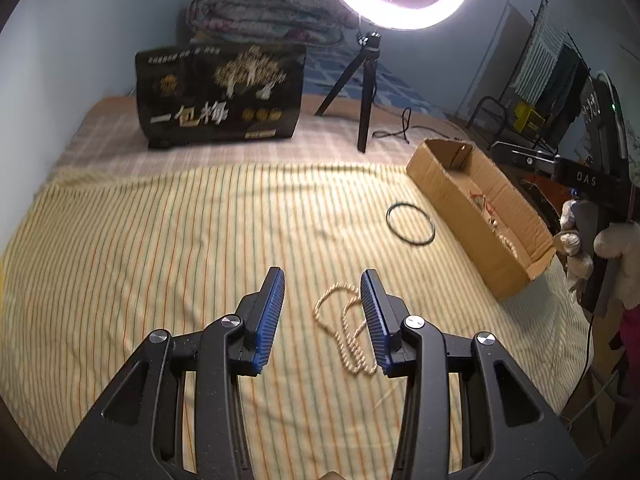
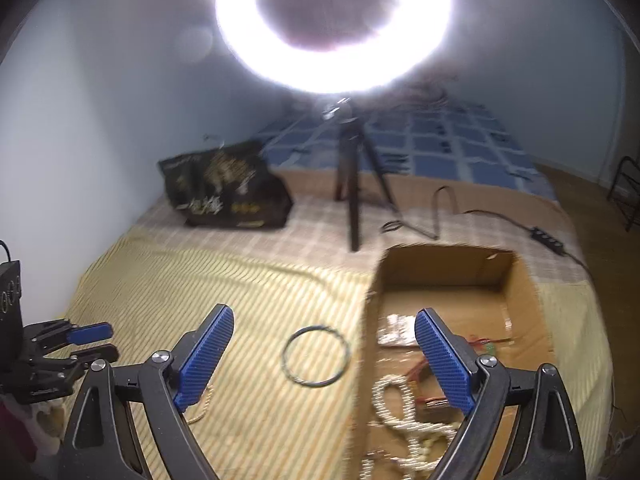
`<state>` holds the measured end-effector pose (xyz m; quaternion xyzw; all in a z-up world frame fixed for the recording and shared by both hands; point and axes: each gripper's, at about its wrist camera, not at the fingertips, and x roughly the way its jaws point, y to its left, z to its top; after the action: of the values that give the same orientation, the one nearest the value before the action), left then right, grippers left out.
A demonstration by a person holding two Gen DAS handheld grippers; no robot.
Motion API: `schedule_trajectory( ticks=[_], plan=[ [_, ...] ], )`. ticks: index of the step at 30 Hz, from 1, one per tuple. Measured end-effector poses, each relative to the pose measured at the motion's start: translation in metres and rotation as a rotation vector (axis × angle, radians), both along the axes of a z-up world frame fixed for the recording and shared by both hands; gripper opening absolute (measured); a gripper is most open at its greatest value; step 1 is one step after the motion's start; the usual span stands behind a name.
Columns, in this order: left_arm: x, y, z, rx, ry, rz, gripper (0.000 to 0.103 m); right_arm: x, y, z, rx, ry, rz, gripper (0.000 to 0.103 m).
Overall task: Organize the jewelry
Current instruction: 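Move both tools back toward the bangle and long pearl strand on the bedspread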
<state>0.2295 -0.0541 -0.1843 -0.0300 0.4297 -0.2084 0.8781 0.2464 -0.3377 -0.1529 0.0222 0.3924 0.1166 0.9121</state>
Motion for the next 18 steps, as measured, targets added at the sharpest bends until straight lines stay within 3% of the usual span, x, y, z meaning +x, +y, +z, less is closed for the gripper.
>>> schedule_trajectory(
  ticks=[6,18],
  plan=[
    [-0.013,0.003,-0.014,-0.007,0.029,-0.019,0.040,0.014,0.029,-0.018,-0.043,0.126,0.082,0.093],
    [-0.024,-0.009,-0.031,0.068,0.061,-0.040,0.040,0.027,0.066,-0.056,-0.144,0.287,0.181,0.086]
  ],
)
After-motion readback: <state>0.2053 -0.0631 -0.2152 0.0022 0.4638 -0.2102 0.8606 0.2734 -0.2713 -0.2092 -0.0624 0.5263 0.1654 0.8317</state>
